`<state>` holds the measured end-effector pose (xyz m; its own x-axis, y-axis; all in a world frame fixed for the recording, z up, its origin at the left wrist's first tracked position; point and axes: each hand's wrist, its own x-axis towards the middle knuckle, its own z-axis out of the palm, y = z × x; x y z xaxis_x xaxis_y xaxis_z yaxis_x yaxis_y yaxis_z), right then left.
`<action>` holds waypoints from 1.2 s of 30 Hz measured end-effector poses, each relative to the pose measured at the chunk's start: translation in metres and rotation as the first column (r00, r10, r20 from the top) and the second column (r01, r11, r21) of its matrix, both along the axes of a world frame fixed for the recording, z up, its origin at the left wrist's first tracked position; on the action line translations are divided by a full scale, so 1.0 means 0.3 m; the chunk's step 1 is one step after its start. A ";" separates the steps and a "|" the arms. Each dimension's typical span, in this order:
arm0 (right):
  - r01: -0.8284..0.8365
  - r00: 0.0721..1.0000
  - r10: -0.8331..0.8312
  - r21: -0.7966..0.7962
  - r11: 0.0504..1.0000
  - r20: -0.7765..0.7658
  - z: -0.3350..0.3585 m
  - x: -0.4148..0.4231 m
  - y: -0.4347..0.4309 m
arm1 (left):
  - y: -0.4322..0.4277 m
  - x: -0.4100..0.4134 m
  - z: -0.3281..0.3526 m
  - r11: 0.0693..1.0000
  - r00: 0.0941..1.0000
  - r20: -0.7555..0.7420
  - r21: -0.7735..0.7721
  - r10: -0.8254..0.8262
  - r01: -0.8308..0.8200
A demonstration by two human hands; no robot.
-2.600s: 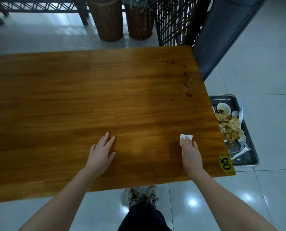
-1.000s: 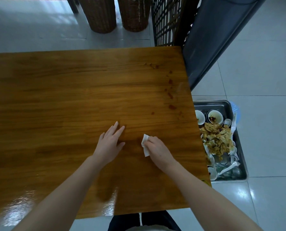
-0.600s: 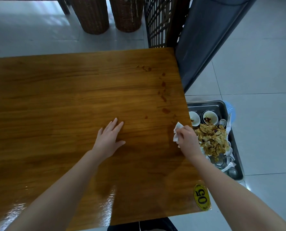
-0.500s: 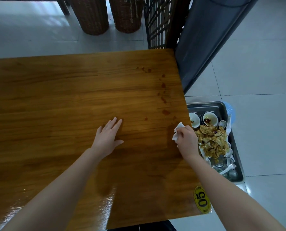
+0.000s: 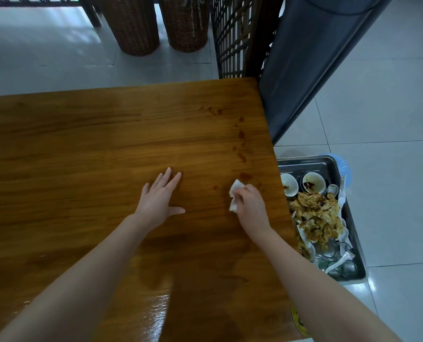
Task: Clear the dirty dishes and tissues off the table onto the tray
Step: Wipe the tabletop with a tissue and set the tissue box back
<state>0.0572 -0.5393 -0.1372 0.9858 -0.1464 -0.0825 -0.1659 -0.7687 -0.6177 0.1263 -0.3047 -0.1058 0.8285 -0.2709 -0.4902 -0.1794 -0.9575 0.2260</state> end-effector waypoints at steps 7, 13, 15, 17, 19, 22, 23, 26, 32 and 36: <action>0.215 0.977 -0.215 -0.035 0.976 -0.003 0.021 0.060 -0.208 | -0.029 0.105 -0.001 0.998 0.999 0.015 0.032 -0.049 0.049; 0.302 0.953 -0.302 -0.025 0.953 -0.002 0.005 0.077 -0.116 | -0.046 0.127 -0.032 0.987 0.992 -0.038 0.102 -0.122 0.126; 0.261 0.965 -0.261 0.022 0.965 0.005 0.008 0.089 -0.061 | -0.046 0.127 -0.039 0.985 0.991 -0.043 0.111 -0.126 0.130; 0.197 0.980 -0.200 0.076 0.977 0.025 0.014 0.101 0.013 | -0.050 0.132 -0.037 0.984 0.991 -0.050 0.121 -0.123 0.128; 0.104 0.993 -0.109 0.096 0.990 0.048 0.014 0.110 0.106 | -0.057 0.137 -0.035 0.984 0.992 -0.062 0.131 -0.110 0.117; 0.001 0.998 -0.005 0.065 0.998 0.066 0.000 0.120 0.212 | -0.067 0.141 -0.039 0.983 0.993 -0.079 0.151 -0.090 0.101; -0.020 0.998 0.017 0.058 0.998 0.061 -0.005 0.125 0.219 | -0.067 0.143 -0.041 0.984 0.993 -0.082 0.152 -0.083 0.094; -0.088 0.995 0.088 0.008 0.996 0.055 -0.019 0.133 0.154 | -0.063 0.151 -0.048 0.986 0.993 -0.088 0.139 -0.076 0.088; 0.187 0.981 -0.186 -0.006 0.982 0.052 -0.015 0.161 -0.132 | -0.054 0.153 -0.048 0.989 0.992 -0.090 0.114 -0.086 0.096; 0.319 0.946 -0.317 -0.020 0.948 0.060 -0.023 0.192 -0.181 | -0.054 0.149 -0.043 0.988 0.992 -0.078 0.115 -0.098 0.107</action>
